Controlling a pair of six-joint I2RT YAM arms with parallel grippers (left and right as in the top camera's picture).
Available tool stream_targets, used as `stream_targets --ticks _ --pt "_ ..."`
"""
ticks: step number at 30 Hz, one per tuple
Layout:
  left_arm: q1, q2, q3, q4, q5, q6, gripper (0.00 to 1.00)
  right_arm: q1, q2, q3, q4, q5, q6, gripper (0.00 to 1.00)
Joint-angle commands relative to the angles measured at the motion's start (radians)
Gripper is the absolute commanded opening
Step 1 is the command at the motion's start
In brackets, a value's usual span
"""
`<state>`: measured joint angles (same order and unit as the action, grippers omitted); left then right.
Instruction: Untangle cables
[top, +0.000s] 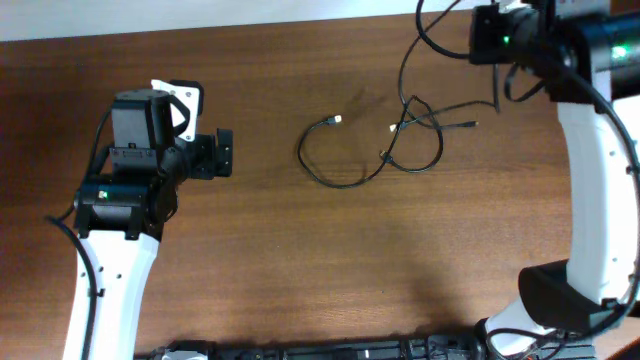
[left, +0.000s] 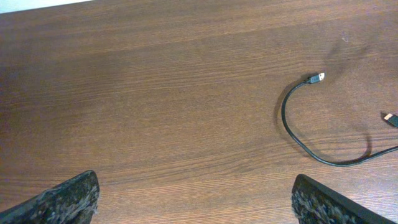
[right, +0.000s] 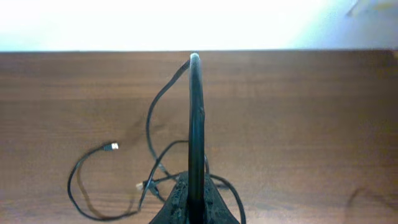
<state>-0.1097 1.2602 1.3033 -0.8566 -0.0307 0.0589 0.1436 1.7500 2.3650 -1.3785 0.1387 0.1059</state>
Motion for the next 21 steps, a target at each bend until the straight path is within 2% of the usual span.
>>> stream_targets --ticks 1,6,14,21 --pt "0.003 -0.01 0.007 -0.001 -0.003 -0.01 0.99 -0.002 -0.063 0.032 0.023 0.083 -0.024 0.04" --pt "0.003 -0.01 0.007 -0.001 -0.003 -0.01 0.99 -0.002 -0.098 0.032 0.064 0.083 -0.032 0.04" --pt "0.003 -0.01 0.007 -0.001 -0.002 -0.01 0.99 -0.002 -0.149 0.032 0.163 0.084 -0.139 0.04" --pt "0.003 -0.01 0.007 -0.001 -0.003 -0.01 0.99 -0.002 -0.203 0.032 0.304 0.136 -0.111 0.04"
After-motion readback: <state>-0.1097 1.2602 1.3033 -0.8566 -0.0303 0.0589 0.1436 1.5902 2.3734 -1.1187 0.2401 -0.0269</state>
